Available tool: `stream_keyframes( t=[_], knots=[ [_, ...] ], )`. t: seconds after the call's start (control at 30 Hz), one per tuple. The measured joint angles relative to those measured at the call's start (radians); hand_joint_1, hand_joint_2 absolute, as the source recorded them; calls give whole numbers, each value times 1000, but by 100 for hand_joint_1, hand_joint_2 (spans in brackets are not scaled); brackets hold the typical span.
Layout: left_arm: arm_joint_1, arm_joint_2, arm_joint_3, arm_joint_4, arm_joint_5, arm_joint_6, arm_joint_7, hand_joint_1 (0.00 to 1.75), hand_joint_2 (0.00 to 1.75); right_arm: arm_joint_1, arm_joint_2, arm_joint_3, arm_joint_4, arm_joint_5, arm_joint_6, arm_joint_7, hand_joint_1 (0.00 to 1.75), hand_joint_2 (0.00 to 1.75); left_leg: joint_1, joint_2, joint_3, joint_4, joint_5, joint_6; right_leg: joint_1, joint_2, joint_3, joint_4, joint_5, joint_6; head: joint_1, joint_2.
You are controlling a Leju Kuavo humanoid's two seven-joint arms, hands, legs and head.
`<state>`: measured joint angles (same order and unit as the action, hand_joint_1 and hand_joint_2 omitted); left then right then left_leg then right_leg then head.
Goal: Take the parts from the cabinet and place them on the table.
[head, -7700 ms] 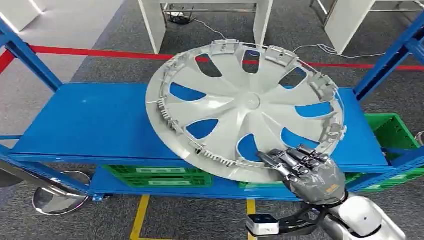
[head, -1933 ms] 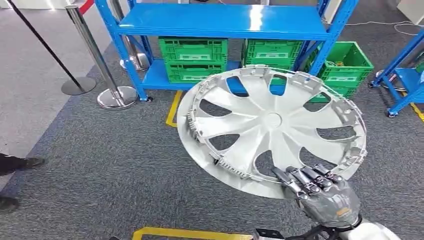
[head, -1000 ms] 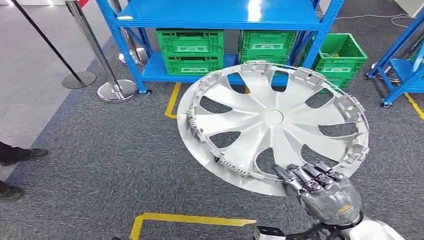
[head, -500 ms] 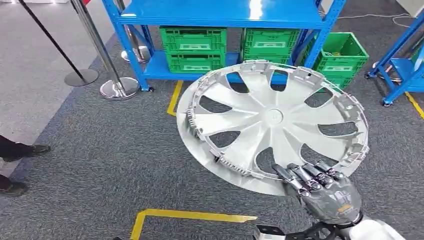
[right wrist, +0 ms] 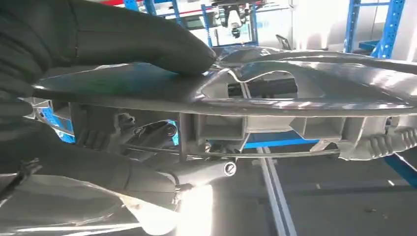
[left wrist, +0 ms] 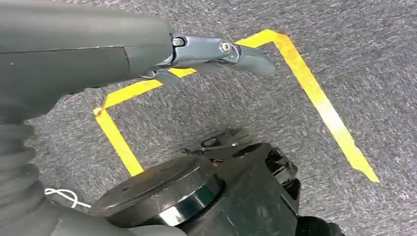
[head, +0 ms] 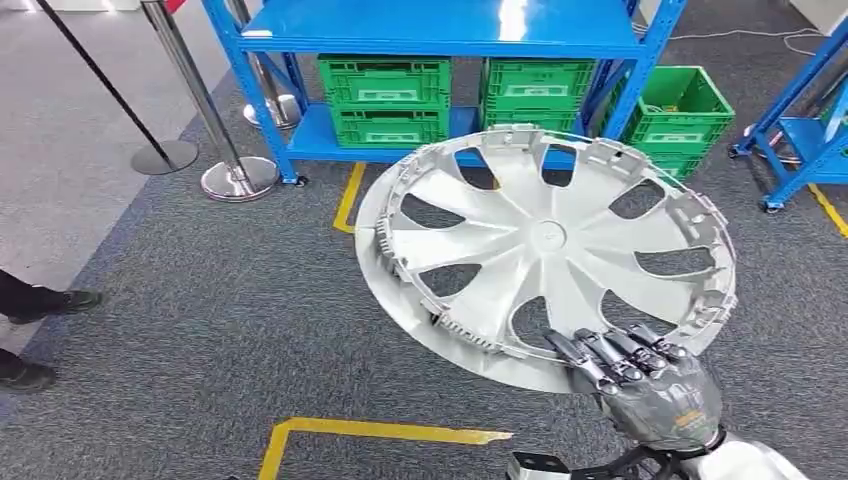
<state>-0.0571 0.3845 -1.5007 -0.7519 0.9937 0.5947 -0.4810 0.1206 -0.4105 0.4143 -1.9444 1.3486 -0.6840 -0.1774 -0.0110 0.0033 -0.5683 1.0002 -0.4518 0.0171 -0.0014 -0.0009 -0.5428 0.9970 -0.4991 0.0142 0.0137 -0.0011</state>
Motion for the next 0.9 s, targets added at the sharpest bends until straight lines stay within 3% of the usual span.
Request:
stream_keyframes(
  t=[0.9],
  knots=[
    [4, -12, 34, 0, -34, -17, 12, 0, 175, 0, 0, -8, 0, -39, 0, -4, 175, 175, -2, 0, -3, 2, 0, 0, -4, 0, -2, 0, 4, 2, 0, 0]
  ],
)
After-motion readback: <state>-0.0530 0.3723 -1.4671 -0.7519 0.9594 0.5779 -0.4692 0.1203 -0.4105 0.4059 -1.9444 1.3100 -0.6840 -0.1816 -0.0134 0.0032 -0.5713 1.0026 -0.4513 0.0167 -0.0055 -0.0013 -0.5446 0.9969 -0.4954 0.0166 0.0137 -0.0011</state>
